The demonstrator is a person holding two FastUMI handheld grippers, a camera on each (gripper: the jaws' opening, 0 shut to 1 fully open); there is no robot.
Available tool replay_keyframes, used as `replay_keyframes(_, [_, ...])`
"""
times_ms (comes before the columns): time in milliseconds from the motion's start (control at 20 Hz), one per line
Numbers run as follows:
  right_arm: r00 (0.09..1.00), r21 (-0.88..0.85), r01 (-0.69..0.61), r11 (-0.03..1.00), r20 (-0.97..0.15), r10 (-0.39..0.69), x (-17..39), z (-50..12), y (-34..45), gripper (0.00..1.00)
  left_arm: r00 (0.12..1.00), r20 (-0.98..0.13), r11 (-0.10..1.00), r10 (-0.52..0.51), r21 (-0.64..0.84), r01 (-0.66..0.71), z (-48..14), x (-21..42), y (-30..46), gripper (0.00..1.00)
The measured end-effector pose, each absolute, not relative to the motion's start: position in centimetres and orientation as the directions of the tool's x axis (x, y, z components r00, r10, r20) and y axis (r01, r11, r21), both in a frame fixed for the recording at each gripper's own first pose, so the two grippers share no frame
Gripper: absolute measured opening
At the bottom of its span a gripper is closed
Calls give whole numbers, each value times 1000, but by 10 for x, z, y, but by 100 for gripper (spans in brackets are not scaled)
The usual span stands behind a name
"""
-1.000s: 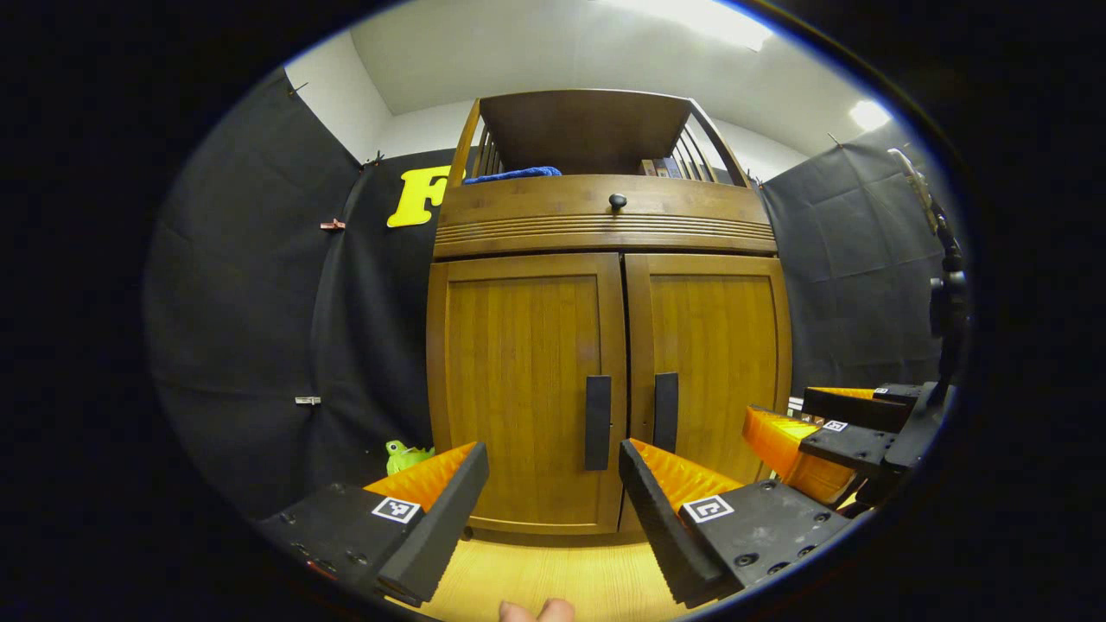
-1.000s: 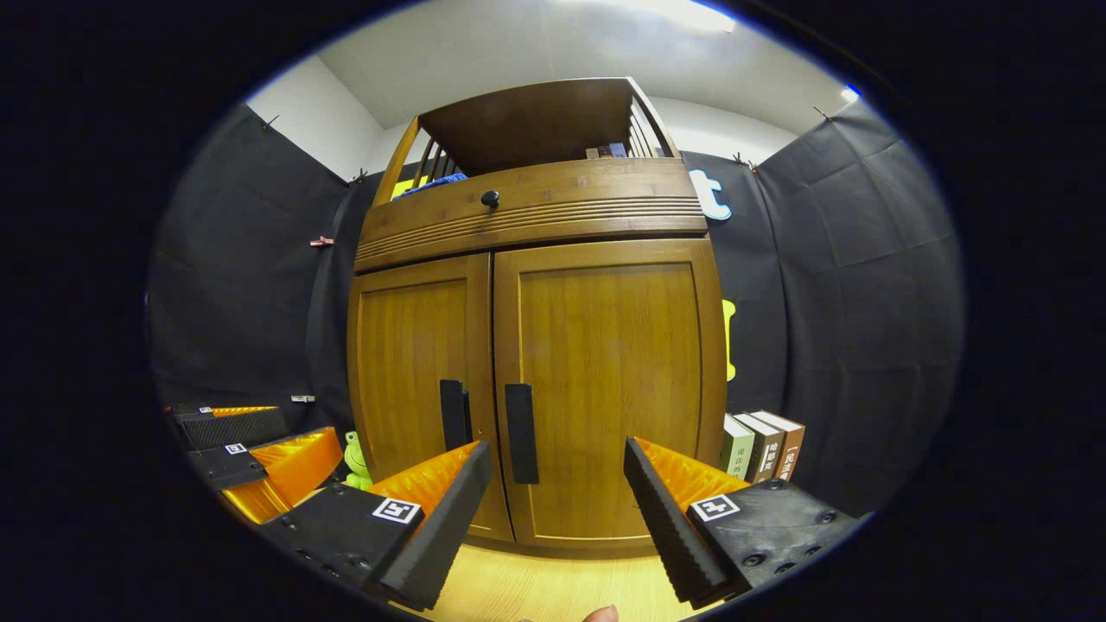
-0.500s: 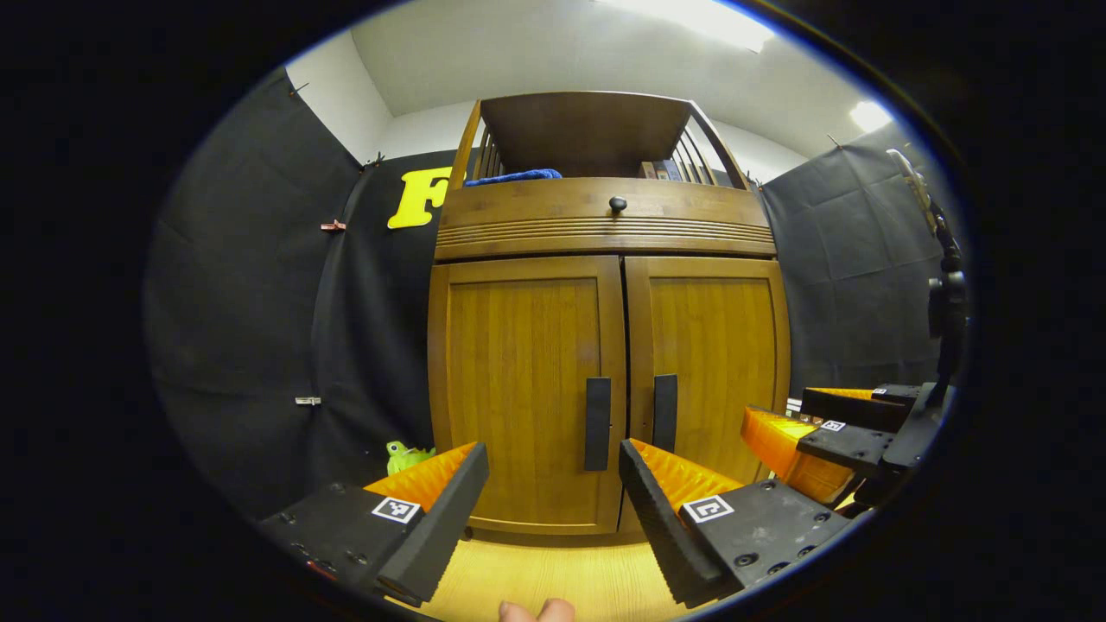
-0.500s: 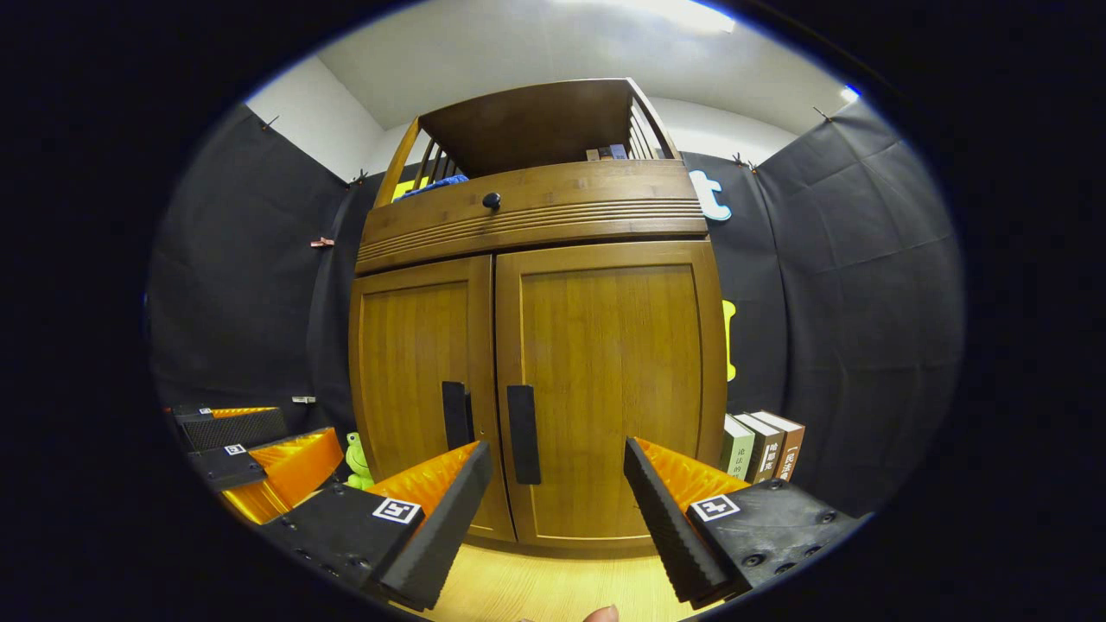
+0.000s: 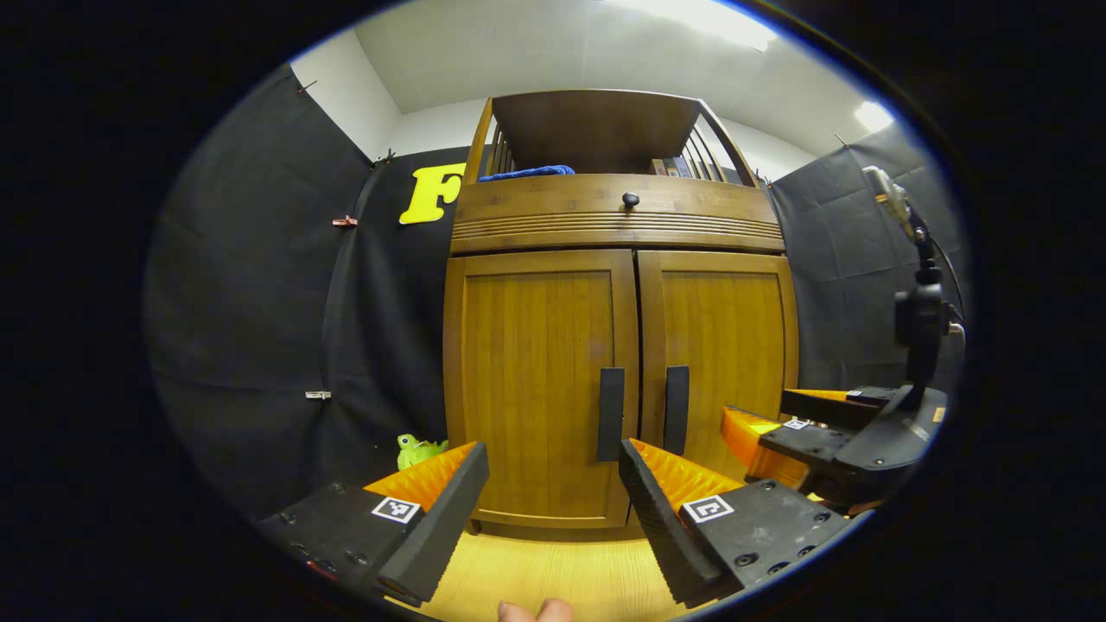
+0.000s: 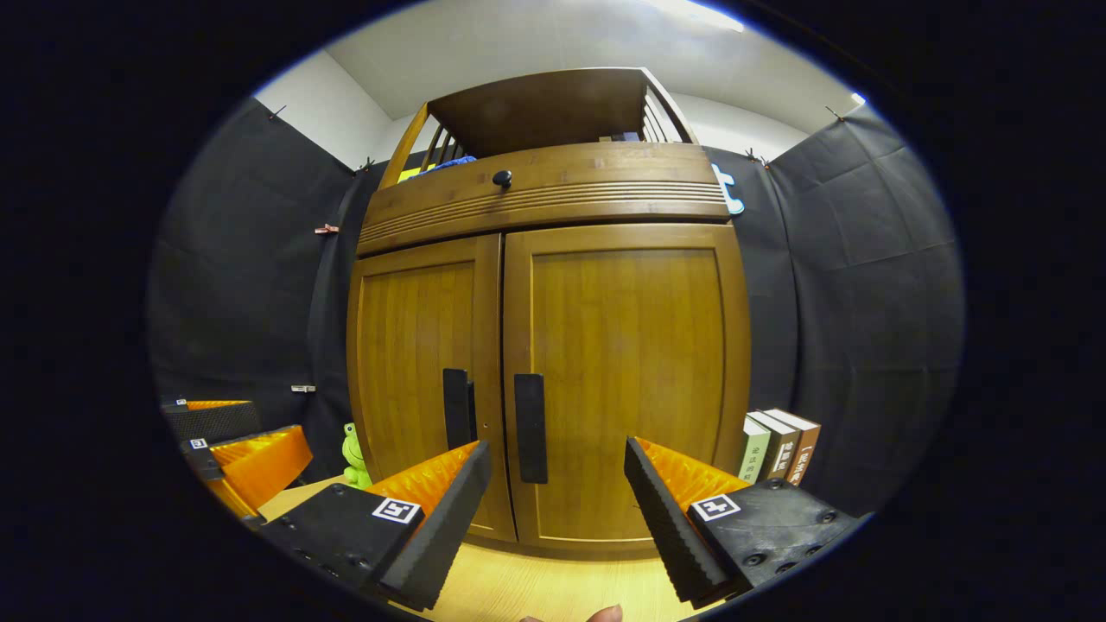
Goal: Open the right door of the double-door shoe cabinet with the right hand, and open the left door with the left hand.
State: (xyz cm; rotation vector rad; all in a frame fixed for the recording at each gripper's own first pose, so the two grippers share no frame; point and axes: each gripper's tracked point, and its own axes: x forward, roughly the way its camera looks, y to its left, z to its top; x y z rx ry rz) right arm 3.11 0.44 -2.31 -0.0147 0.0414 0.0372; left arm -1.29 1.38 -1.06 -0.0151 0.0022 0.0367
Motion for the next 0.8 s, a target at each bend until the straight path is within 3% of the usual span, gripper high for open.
replay_keyframes(550, [995,-28,-47,998,-89,44,132,-69,30,95,1000,2,1000,17,-1,-17,-36,-39,12,94])
replay_keyframes(650, [997,-51,-31,998,-75,27,144,-70,29,99,1000,-2,1000,10,-7,-10,-36,-37,10,94])
replay_keyframes(750, [998,-58,-16,998,-65,12,156,-69,29,97,1000,-2,1000,14,-6,-14,-36,-35,13,94])
replay_keyframes(800, [998,-55,-17,998,-69,13,160,-70,30,81,1000,-3,1000,12,-8,-12,-36,-33,13,95])
